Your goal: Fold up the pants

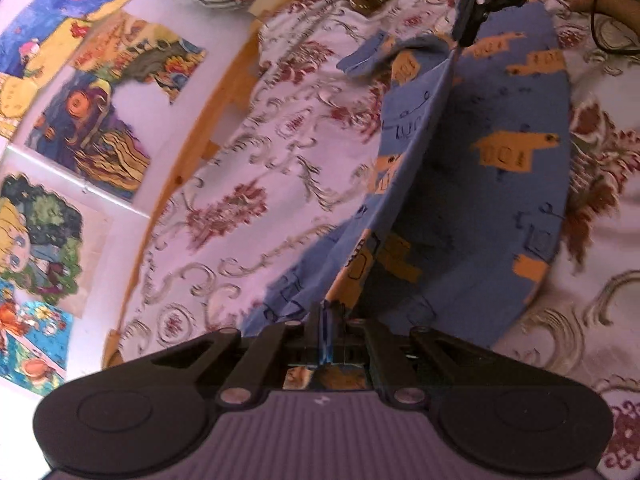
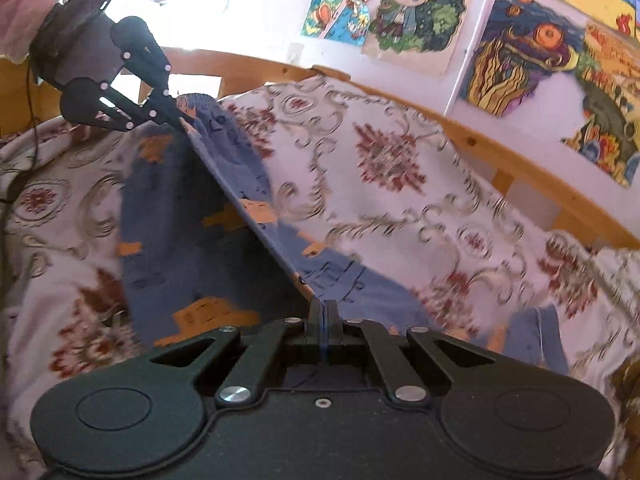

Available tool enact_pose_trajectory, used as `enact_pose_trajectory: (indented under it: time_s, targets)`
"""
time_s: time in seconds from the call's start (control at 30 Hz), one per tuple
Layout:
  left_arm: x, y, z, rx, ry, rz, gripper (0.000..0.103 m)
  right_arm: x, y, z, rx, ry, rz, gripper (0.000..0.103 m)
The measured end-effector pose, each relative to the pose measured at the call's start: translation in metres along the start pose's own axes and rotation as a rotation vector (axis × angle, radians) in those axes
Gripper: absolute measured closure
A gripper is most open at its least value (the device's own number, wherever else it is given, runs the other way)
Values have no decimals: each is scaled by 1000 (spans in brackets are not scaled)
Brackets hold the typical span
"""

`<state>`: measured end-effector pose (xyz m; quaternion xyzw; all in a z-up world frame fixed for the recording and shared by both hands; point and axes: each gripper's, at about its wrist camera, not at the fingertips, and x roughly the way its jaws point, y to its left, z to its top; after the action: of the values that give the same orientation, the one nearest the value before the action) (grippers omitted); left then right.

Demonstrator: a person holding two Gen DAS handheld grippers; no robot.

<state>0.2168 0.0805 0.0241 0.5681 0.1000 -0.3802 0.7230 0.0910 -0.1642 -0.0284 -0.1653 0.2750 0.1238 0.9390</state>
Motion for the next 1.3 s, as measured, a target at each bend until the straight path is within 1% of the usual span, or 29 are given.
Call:
enact_pose_trajectory:
  time_s: [0.13,0.27,0.6,0.77,0.87,1.0,1.07,1.1,1.13,1.17,1.2,1.23,1.27,1.3]
  targets:
    - [-2,-7,-7,3,21,-41,102,-2,16,-6,0,16,22,103]
    - [-3,-17,-13,26,42,-74,102,-3,24,-13,9,36,40,103]
    - [-4,-28,-20,55,62,-116,101,-10,39,-22,-17,79,97,103]
    - [-3,-30,-22,74,76,-127,101,-13,53,-25,-67,98,115,103]
    - [-3,-32,-22,84,85,-142,100,-9,60,-29,-87,121,121,103]
    - [0,-36,-21,113,99,-169,97,4,62,-38,-68,167,127,103]
    - [1,-38,-19,131,113,-177,96,12,63,-41,-38,208,143,103]
    - [1,-39,-18,137,119,-179,93,15,63,-43,-27,225,147,103]
    - [0,-39,-16,142,128,-184,91,15,62,-44,-12,232,160,98]
    - [-1,-38,-13,145,134,-187,84,12,61,-45,5,225,169,96]
    - [-3,-37,-11,144,137,-185,71,10,60,-46,21,221,173,93]
    - [-7,-35,-9,138,136,-181,62,7,57,-45,36,217,172,85]
    - [-11,-31,-6,120,133,-186,40,3,55,-44,51,210,168,76]
    - [-16,-26,-3,97,131,-196,31,-1,53,-44,68,204,165,72]
